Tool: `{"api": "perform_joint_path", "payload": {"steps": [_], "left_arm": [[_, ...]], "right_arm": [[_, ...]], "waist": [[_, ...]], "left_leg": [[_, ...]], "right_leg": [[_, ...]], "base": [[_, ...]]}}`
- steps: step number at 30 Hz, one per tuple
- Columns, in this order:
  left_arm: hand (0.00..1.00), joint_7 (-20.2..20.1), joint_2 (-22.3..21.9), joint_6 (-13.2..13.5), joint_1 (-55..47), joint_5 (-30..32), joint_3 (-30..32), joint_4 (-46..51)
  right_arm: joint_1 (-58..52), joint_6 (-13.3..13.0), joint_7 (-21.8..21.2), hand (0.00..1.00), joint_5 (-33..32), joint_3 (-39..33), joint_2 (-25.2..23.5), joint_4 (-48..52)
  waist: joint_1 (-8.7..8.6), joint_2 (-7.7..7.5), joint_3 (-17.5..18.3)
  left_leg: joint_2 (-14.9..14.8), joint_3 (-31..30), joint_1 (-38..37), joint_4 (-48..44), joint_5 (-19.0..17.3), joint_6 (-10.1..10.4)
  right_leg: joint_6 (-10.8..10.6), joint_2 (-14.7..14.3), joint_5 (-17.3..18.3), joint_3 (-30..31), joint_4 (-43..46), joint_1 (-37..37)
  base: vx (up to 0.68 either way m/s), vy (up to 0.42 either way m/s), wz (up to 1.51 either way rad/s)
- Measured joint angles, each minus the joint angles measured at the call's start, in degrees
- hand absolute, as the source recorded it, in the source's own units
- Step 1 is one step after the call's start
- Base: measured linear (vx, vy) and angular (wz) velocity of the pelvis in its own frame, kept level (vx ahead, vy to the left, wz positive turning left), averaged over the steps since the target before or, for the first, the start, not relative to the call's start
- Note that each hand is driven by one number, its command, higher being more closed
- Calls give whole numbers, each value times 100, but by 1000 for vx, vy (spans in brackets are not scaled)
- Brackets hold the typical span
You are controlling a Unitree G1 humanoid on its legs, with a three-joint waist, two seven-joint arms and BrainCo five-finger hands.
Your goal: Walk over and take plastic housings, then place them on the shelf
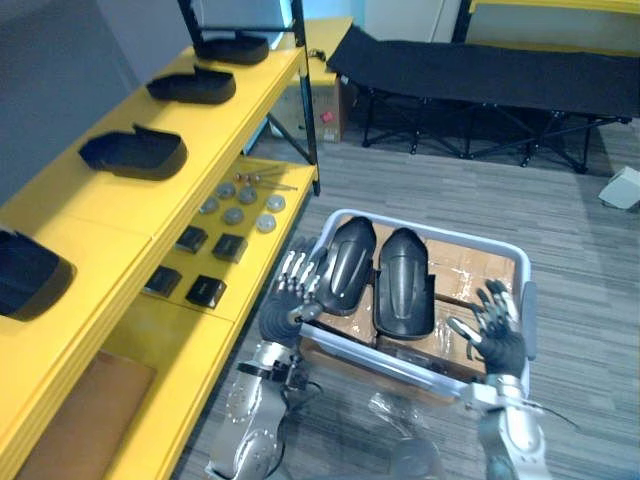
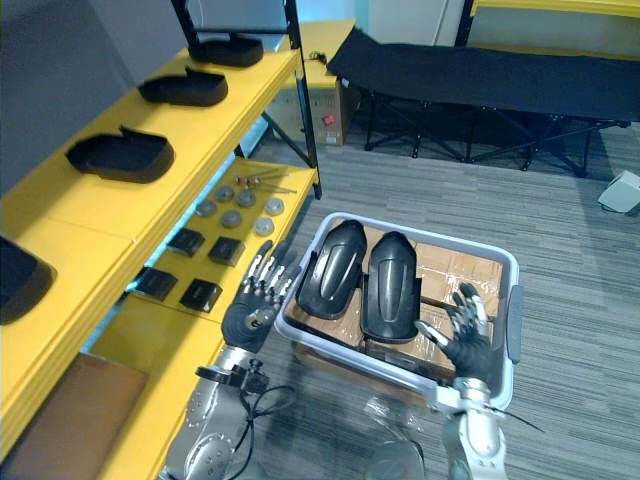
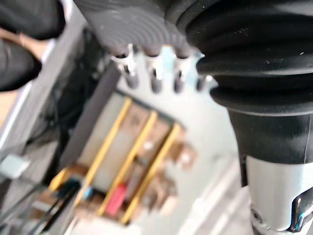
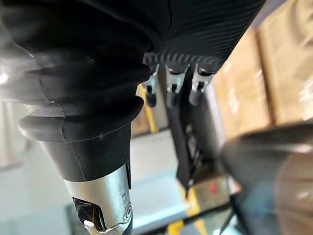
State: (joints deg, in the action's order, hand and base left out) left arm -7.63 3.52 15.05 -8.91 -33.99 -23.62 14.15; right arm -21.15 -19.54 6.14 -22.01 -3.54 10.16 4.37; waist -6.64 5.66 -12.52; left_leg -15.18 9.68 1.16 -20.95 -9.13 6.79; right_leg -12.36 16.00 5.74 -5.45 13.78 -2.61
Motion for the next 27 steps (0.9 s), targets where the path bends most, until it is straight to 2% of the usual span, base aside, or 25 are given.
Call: {"api": "perform_joint_path", "payload": {"steps": [1,2,3,4,5,8,10,12,14,17,19,23,27], "left_arm": [[0,10,3,-6,18,-9,3,-3],[0,8,18,-8,31,-76,11,-7],[0,7,68,-20,35,-163,50,-35],[0,3,116,-26,30,-162,52,-44],[0,2,191,-25,33,-158,103,-48],[0,47,270,-11,223,55,30,-48],[0,143,219,-5,418,140,-25,-47],[0,304,38,121,698,139,-42,-19],[0,407,-71,214,814,138,-44,163],[0,517,-51,246,986,311,-177,270],[0,517,17,215,1157,356,-303,271],[0,520,145,102,1151,340,-390,140],[0,516,176,100,1080,333,-383,-165]], "right_arm": [[28,-34,4,0,113,54,-4,-36],[67,-55,11,0,214,80,-4,-43],[154,-61,29,0,279,160,-112,-55],[179,-73,32,0,337,235,-163,-51],[260,-74,35,0,470,376,-241,-57],[746,-24,440,0,487,504,-349,-261],[1210,46,814,0,487,508,-350,-741],[1898,189,1413,0,694,471,-332,-1307],[2402,272,1870,0,858,454,-322,-1672],[3194,479,2514,0,961,174,-229,-2120],[3790,562,2903,0,954,-188,95,-2501],[4748,714,3250,0,939,-542,831,-3166],[5297,756,3259,0,948,-525,1251,-3685]], "waist": [[1,37,-2],[6,52,-16],[25,-75,-97],[54,-150,-143],[176,-266,-214],[239,-356,-268],[251,-307,-316],[261,-124,-538],[281,-67,-715],[380,-128,-898],[491,-154,-1017],[702,-171,-1149],[927,-134,-1189]], "left_leg": [[74,25,-29,333,-204,23],[111,18,-30,529,-380,293],[278,81,-9,538,-346,397],[321,154,-5,524,-351,392],[353,304,26,462,-386,361],[371,336,499,141,-475,324],[371,216,726,-34,-461,346],[370,-16,916,-137,-460,346],[370,-140,1004,-149,-454,350],[370,-279,1174,-199,-442,357],[371,-465,1375,-349,-442,357],[401,-716,1645,-557,-441,356],[404,-831,1725,-600,-442,356]], "right_leg": [[-49,0,-125,93,-148,-144],[-107,11,-256,116,-270,-239],[-158,126,-547,250,-492,-233],[-145,157,-689,272,-647,-213],[-106,167,-1021,254,-974,-228],[85,172,-1426,76,-1462,-363],[-41,166,-1523,43,-1527,-431],[-48,146,-1553,-105,-1540,-428],[-33,121,-1591,-188,-1553,-428],[-26,104,-1646,-268,-1615,-434],[-24,90,-1647,-432,-1613,-442],[-15,83,-1656,-636,-1587,-455],[-16,73,-1654,-757,-1533,-460]], "base": [[-180,198,-18],[-149,269,-32],[-117,239,-33],[-112,209,-61],[-105,128,-56],[-106,98,-19],[-35,37,16],[-54,19,27],[-69,6,18],[-65,7,15],[-71,25,34],[-41,39,27],[-29,26,13]]}}
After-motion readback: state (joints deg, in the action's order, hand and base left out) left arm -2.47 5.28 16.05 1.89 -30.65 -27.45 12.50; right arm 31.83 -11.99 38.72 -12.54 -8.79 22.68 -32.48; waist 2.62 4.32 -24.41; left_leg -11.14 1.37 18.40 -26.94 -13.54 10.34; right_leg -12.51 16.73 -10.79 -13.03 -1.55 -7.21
